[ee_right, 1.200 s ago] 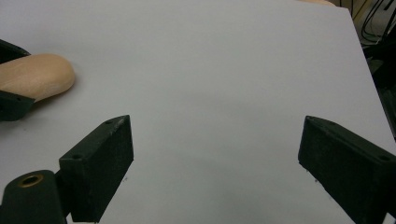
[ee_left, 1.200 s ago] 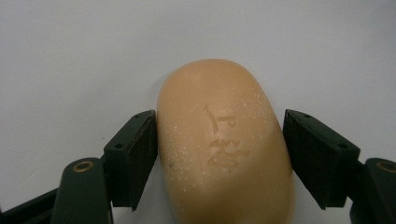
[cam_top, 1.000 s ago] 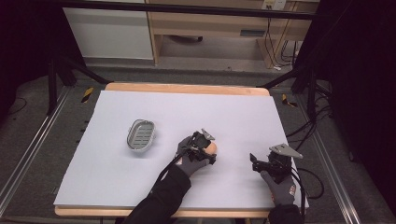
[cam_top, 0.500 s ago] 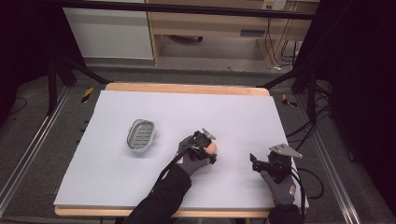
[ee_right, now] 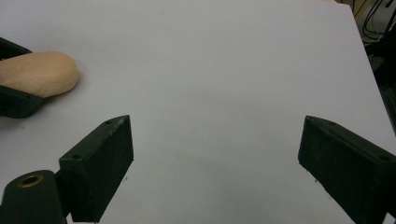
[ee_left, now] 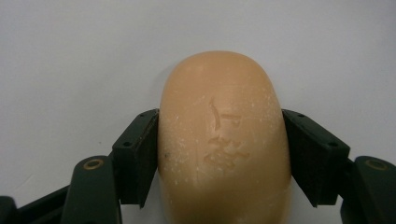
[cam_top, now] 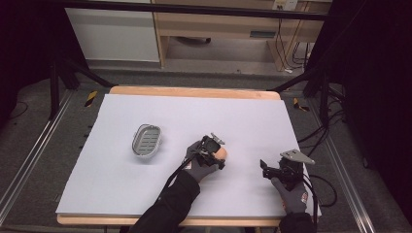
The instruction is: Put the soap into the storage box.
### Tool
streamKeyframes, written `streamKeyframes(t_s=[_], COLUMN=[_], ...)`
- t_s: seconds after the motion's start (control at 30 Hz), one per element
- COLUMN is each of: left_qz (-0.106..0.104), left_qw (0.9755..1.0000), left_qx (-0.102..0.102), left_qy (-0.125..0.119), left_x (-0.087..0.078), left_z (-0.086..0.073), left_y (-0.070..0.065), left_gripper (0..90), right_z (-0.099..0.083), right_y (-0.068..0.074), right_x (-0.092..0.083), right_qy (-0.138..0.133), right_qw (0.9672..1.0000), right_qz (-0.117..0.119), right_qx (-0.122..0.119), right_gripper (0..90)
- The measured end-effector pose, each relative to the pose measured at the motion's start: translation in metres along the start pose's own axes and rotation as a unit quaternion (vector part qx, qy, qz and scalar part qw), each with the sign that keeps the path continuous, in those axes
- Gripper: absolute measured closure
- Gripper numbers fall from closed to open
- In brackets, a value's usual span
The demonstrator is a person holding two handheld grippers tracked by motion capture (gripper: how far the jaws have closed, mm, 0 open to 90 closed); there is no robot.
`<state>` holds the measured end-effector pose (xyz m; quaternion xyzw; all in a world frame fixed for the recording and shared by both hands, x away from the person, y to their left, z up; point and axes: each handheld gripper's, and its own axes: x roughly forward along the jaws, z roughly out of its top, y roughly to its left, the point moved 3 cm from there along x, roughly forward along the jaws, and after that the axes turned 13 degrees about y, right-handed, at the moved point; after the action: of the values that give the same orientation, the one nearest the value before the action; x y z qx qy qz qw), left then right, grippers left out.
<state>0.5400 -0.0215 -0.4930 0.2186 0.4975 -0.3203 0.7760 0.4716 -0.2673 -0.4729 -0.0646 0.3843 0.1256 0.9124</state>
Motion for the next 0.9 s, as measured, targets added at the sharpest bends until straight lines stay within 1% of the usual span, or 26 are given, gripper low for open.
streamKeyframes(t_s=[0.1, 0.17, 0.23, 0.37, 0.43, 0.63, 0.67, 0.77, 0.8, 0.9], left_qz=[-0.004, -0.006, -0.007, -0.006, -0.003, -0.005, -0.005, -0.007, -0.008, -0.005], left_qw=[1.0, 0.9999, 0.9999, 0.9999, 0.9999, 0.9998, 0.9998, 0.9997, 0.9996, 0.9995], left_qx=[0.007, 0.009, 0.011, 0.014, 0.013, 0.008, 0.009, 0.005, 0.007, 0.005], left_qy=[0.002, 0.001, -0.002, -0.008, -0.009, -0.017, -0.016, -0.023, -0.025, -0.03], left_x=[-0.001, -0.002, -0.005, -0.01, -0.013, -0.023, -0.025, -0.031, -0.033, -0.04], left_z=[0.0, -0.001, -0.001, -0.002, -0.003, -0.006, -0.007, -0.009, -0.01, -0.012], left_y=[-0.002, -0.003, -0.004, -0.004, -0.004, 0.001, 0.001, 0.003, 0.004, 0.006], left_gripper=[31.6, 31.6, 31.6, 31.7, 31.7, 31.7, 31.7, 31.7, 31.8, 31.8], right_z=[0.0, 0.0, -0.001, 0.0, 0.0, 0.0, 0.0, 0.0, 0.0, -0.001], right_y=[0.0, 0.0, -0.001, -0.001, -0.001, 0.0, 0.0, 0.0, 0.0, 0.0], right_x=[0.0, 0.0, 0.0, -0.001, -0.001, -0.001, -0.001, -0.001, -0.001, -0.001], right_qy=[0.0, 0.001, 0.0, 0.0, 0.0, 0.0, 0.0, 0.0, 0.0, 0.0], right_qw=[1.0, 1.0, 1.0, 1.0, 1.0, 1.0, 1.0, 1.0, 1.0, 1.0], right_qz=[0.001, 0.0, -0.002, 0.0, 0.0, 0.001, 0.001, 0.0, -0.001, -0.001], right_qx=[0.001, 0.003, 0.0, 0.001, 0.002, 0.003, 0.003, 0.002, 0.001, -0.001], right_gripper=[10.3, 10.3, 10.3, 10.3, 10.3, 10.3, 10.3, 10.3, 10.3, 10.3])
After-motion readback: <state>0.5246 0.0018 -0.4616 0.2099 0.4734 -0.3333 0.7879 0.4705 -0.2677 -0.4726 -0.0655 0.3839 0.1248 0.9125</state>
